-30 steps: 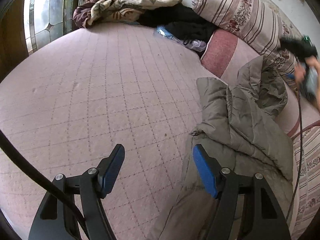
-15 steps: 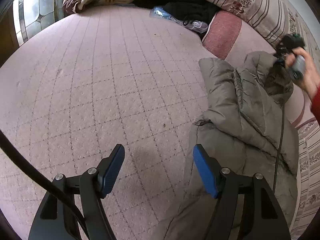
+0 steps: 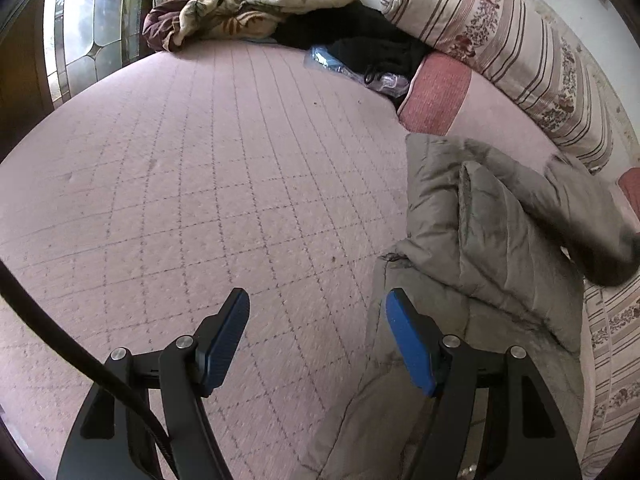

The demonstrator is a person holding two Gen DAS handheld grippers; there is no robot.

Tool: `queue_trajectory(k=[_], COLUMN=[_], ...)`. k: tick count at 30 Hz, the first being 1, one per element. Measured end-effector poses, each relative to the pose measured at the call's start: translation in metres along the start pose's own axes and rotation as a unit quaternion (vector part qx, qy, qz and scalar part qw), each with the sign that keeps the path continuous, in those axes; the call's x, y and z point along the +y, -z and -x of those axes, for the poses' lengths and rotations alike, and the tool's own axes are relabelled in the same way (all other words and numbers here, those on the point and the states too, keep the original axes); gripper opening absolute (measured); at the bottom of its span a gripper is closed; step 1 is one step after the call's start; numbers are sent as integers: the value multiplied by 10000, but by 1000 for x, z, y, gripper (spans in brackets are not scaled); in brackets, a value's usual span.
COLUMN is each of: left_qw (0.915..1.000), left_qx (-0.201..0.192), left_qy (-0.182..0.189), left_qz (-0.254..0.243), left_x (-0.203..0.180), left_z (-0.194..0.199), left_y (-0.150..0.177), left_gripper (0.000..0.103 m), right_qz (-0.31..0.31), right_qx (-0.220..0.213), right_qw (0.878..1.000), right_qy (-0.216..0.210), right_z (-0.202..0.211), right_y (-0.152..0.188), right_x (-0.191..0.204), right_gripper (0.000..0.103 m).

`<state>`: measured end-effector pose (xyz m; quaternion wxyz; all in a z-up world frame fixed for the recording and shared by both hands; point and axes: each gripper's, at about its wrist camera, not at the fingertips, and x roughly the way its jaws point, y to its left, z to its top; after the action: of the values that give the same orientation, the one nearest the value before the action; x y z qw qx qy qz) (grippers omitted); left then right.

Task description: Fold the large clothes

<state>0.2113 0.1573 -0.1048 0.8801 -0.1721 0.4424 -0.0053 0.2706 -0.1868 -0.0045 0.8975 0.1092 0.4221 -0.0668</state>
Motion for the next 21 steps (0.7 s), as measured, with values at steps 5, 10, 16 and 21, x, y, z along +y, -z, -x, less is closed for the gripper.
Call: queue_trajectory(k=[5, 10, 16, 21], left_qw=[10000, 9999, 9998, 9998], left_qx=[-25, 33, 29, 58], left_qy=[-7, -101, -146, -180], left_qz=[67, 99, 154, 71], left_x=[5, 6, 8, 5], left_z=[6, 2, -1, -2], left_y=[3, 2, -2, 0], left_gripper=[70, 70, 70, 70], right_qz=[-139, -588, -900, -511], right_qx=[393, 840, 945, 672], right_qw=[9991, 9946, 9912, 9964], right_qy=[-104, 180, 233, 102], right_z=[-17, -95, -141, -101], right_y=[76, 92, 85, 83], right_x=[-1, -2, -7, -5], right_gripper=[6, 6, 9, 50])
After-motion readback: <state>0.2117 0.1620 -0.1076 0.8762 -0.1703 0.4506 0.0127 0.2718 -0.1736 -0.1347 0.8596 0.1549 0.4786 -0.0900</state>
